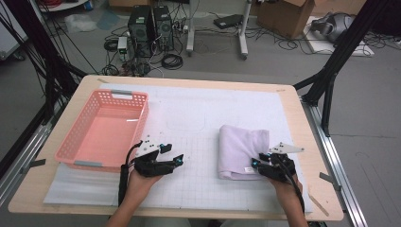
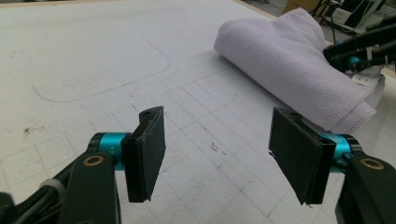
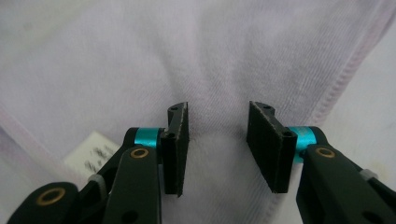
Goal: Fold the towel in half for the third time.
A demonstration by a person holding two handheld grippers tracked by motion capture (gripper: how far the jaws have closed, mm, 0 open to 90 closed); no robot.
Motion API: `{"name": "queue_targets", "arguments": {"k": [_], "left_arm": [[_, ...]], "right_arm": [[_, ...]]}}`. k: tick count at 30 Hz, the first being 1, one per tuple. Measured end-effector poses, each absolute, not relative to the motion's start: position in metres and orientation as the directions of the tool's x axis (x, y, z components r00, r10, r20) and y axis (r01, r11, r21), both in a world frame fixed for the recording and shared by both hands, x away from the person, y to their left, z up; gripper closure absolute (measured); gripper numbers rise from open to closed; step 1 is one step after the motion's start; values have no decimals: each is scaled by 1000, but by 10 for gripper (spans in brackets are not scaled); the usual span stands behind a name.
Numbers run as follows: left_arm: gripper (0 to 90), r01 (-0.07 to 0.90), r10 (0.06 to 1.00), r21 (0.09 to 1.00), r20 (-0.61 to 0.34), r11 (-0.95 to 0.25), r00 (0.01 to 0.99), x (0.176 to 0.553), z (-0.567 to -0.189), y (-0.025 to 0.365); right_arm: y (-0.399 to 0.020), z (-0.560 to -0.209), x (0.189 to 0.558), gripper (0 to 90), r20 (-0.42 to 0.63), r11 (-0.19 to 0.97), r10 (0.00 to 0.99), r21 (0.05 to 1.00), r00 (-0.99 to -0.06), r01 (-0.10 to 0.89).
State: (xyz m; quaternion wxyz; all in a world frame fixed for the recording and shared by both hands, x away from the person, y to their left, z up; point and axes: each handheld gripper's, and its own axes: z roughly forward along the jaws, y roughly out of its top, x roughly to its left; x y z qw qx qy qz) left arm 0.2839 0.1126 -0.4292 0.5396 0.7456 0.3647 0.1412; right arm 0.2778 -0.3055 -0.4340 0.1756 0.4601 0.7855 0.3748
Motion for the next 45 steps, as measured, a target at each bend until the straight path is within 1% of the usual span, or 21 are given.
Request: {"name": "queue_targets", "arguments": {"k": [1, 3, 4, 5, 7, 9, 13, 16, 18, 19, 21, 23, 24, 26, 29, 34, 37, 38, 42, 43, 45], "left_arm": [[364, 391, 697, 907, -180, -155, 694, 284, -429, 113], [364, 390, 700, 909, -183, -147, 690, 284, -428, 114], [364, 390, 700, 909, -184, -146, 690, 284, -428, 114], [364, 390, 700, 909, -184, -146, 690, 284, -428, 114], [364, 392, 702, 908, -181, -150, 689, 284, -429, 114], [364, 385, 704, 911, -176, -149, 688, 284, -428, 114], [366, 379, 703, 915, -177, -141, 689, 284, -427, 115], [366, 382, 702, 913, -179, -143, 689, 284, -428, 115], [366, 382, 700, 913, -179, -144, 691, 284, -427, 115], [366, 380, 699, 914, -179, -143, 692, 284, -427, 115], [366, 382, 700, 914, -182, -139, 690, 284, -428, 116], [366, 382, 701, 914, -182, -139, 690, 284, -427, 116], [366, 382, 701, 914, -184, -136, 689, 284, -427, 116], [366, 383, 703, 914, -186, -133, 686, 284, -427, 117], [366, 384, 707, 915, -188, -126, 681, 284, -426, 119], [366, 377, 708, 918, -182, -127, 682, 283, -424, 120], [366, 380, 707, 916, -184, -129, 683, 283, -425, 120], [366, 379, 706, 917, -185, -127, 683, 283, -425, 119], [366, 379, 704, 916, -183, -131, 687, 283, -424, 118], [366, 380, 704, 916, -184, -130, 686, 283, -424, 118], [366, 379, 705, 916, -183, -131, 686, 284, -425, 119]], "right_arm": [[-309, -433, 275, 576, 88, 289, 856, 736, -510, 613], [-312, -427, 269, 568, 65, 321, 856, 709, -512, 627], [-313, -423, 267, 543, 45, 340, 854, 704, -518, 623], [-314, -420, 267, 527, 33, 349, 852, 709, -523, 613], [-317, -413, 272, 533, 21, 330, 849, 761, -528, 559], [-317, -407, 283, 555, 4, 304, 859, 800, -512, 517], [-314, -403, 318, 604, -30, 295, 876, 822, -481, 487], [-312, -410, 341, 631, -11, 271, 889, 820, -458, 505], [-313, -418, 351, 635, -12, 282, 895, 789, -445, 546], [-315, -423, 355, 631, -30, 297, 902, 767, -432, 568], [-322, -428, 359, 578, -40, 283, 925, 734, -377, 617], [-329, -427, 358, 560, -19, 235, 943, 746, -333, 623], [-331, -425, 356, 563, -19, 228, 944, 757, -329, 612], [-330, -418, 349, 532, -6, 216, 940, 786, -342, 579], [-320, -408, 337, 498, 26, 208, 916, 822, -400, 530], [-280, -404, 314, 493, 52, 277, 822, 833, -567, 479], [-255, -411, 302, 524, 75, 319, 764, 819, -640, 476], [-247, -415, 300, 549, 91, 340, 745, 801, -661, 493], [-224, -428, 303, 517, 128, 393, 705, 748, -697, 535], [-218, -432, 303, 516, 108, 422, 697, 738, -709, 527], [-215, -431, 302, 505, 87, 435, 691, 742, -717, 509]]}}
